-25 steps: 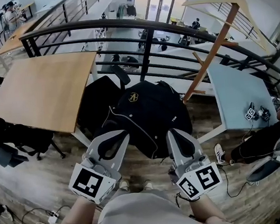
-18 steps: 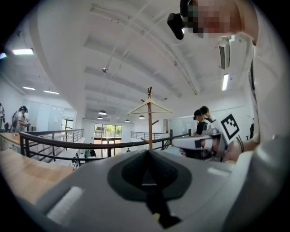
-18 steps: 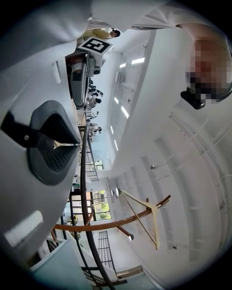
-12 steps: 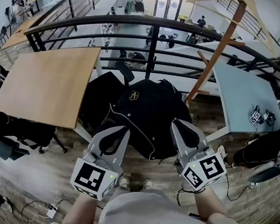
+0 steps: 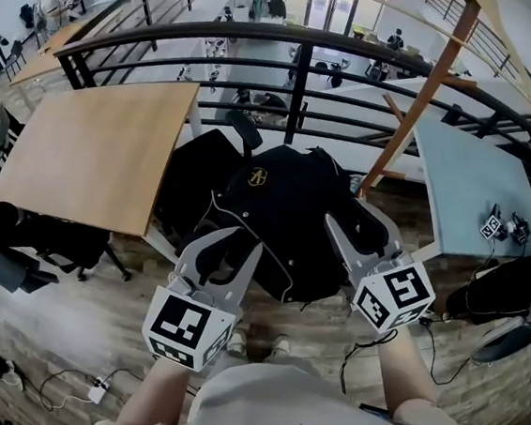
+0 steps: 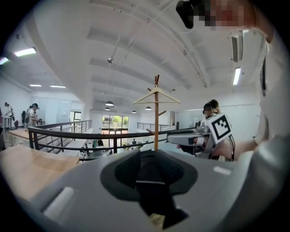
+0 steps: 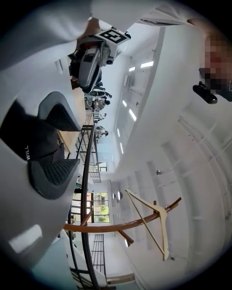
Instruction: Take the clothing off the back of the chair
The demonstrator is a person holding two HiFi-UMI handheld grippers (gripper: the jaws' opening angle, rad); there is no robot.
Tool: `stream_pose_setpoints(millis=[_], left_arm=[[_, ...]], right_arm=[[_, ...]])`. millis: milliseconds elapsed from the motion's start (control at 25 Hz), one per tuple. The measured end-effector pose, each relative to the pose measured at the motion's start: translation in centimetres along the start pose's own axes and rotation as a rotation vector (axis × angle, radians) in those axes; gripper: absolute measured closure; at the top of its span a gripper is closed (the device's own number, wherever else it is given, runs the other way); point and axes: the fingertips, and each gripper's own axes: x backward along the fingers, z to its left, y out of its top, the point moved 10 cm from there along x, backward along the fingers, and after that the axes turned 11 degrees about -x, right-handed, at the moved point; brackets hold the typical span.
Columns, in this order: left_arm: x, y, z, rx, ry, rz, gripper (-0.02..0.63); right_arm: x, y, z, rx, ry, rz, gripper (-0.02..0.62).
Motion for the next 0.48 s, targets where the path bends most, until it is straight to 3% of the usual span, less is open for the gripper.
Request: stream_pose_setpoints(millis=[320,480], left_arm=[[-1.3,-2.1,-1.6,0.059,-0.009,0.079,0.456],[-1.7,-3.3,-2.4,0.101,0.005,0.089,0.431]], right_arm=[[-1.9,-2.9,-3.7,0.005,-0.012,0.139,0.227],[-2.3,-4.3,-5.0,-0.009,-0.002,0.195,0.175]])
